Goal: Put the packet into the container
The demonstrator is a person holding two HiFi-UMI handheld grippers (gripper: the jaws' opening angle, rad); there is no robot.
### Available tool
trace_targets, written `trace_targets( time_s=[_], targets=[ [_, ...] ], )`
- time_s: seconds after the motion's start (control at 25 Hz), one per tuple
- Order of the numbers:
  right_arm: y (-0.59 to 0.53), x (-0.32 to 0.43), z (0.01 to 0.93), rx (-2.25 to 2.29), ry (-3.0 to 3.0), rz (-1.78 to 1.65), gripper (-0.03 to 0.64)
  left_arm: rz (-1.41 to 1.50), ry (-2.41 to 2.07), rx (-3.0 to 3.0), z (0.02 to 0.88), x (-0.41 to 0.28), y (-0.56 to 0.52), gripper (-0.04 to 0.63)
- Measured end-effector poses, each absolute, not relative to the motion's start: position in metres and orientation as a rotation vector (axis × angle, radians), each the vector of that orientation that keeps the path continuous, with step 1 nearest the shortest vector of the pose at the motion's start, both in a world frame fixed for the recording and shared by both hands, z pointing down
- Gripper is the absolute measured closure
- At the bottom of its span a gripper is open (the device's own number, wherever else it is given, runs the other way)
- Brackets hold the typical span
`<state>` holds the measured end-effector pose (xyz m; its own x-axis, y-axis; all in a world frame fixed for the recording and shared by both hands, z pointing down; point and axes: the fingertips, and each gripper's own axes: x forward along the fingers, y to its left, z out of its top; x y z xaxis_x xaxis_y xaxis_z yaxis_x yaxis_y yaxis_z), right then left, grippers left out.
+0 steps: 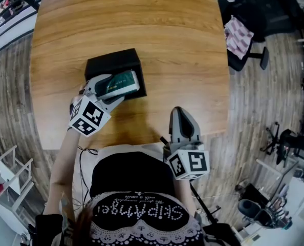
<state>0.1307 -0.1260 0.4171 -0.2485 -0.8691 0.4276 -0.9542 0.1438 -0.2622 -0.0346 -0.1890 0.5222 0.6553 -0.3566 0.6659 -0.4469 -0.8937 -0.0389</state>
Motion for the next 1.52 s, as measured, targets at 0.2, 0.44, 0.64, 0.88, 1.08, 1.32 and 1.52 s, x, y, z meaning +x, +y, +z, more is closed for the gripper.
trace_targets(
  time_s=[0.2, 0.44, 0.64, 0.88, 1.08, 1.32, 1.52],
  targets=[
    [-0.127, 0.133, 0.417, 1.810, -2.238, 0.729, 0.578, 1.095, -0.643, 2.726, 0.526, -0.031, -0.190, 0.256],
    [-0.124, 0.130, 0.415, 1.800, -2.248, 0.726, 0.580, 1.135, -0.623, 2.690, 0.531, -0.027, -0.190, 0.256],
    [-0.124, 0.130, 0.413, 1.801, -2.251, 0.718, 0.580, 1.187, -0.607, 2.663, 0.536, -0.023, -0.192, 0.256],
    [-0.125, 0.129, 0.414, 1.792, -2.254, 0.716, 0.580, 1.221, -0.593, 2.639, 0.542, -0.019, -0.195, 0.256],
    [-0.126, 0.127, 0.414, 1.784, -2.260, 0.717, 0.580, 1.276, -0.578, 2.603, 0.548, -0.015, -0.198, 0.256],
    [-0.128, 0.122, 0.417, 1.770, -2.270, 0.718, 0.580, 1.276, -0.579, 2.592, 0.553, -0.016, -0.199, 0.256],
    [-0.128, 0.118, 0.416, 1.761, -2.279, 0.716, 0.578, 1.274, -0.578, 2.587, 0.552, -0.016, -0.199, 0.256]
  ],
)
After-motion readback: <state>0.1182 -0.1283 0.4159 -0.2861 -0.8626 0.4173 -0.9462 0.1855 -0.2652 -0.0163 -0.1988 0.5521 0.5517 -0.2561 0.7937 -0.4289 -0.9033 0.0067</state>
